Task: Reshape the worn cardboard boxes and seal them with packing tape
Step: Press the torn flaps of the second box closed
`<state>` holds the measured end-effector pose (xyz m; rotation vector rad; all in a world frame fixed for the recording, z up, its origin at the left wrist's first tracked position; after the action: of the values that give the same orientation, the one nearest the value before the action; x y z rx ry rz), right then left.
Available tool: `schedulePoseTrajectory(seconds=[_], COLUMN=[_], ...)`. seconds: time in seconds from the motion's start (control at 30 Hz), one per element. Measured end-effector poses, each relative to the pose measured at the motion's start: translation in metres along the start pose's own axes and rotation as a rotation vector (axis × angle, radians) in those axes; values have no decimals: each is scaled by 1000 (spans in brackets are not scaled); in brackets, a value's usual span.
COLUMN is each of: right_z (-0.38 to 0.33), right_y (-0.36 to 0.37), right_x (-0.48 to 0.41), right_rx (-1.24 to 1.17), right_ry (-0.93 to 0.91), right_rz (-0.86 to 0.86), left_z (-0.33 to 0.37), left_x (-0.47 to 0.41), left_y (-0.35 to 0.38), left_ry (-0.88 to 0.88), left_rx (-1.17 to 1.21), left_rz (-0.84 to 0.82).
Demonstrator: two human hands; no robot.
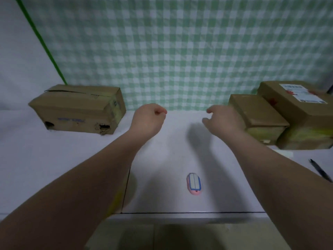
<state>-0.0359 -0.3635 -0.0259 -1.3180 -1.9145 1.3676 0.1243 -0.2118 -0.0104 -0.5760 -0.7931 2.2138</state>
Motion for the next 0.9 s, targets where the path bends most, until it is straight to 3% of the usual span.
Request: schedulePoseTrajectory(seconds=[0.1, 0.17, 0.3, 0.37, 0.5, 0.7, 0.8, 0.9], right_z=[-43, -67, -100, -108, -116, -116, -113, -106], right_y=[22, 36, 67, 83, 106, 128, 133, 131], right_x=[17, 29, 49, 56, 64, 72, 74, 77], right_rx=[-154, -216, -245, -268, -297, -315, -339, -412], right_ry=[-60, -89, -131, -117, -83, -82, -75, -67], right_rz=[-105, -161, -280, -333, -391, -413, -419, -414], left_z=[-38, -72, -135, -159, -166, -165, -164, -149], left_x=[-6, -10, -10, -9, -13, -26, -30, -29], left_y=[-37, -58, -72, -66, -46, -36, -39, -44], left_ry=[-102, -261, -667, -776, -757, -767, -760, -736], left_rx=[-69, -52, 417, 637, 1070, 1438, 1510, 1438], left_rz=[150, 192, 143, 131, 106, 234, 289, 285])
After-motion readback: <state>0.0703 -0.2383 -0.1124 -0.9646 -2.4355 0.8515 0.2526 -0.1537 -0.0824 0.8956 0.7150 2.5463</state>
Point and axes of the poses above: each hand's wrist, its own x-axis away from the middle knuckle, its own y-axis out of the palm, z = x × y, the point moved 5 cm from there along -x, towards the middle knuckle, and after that the axes turned 7 degrees about -x, right-handed, at the moved point
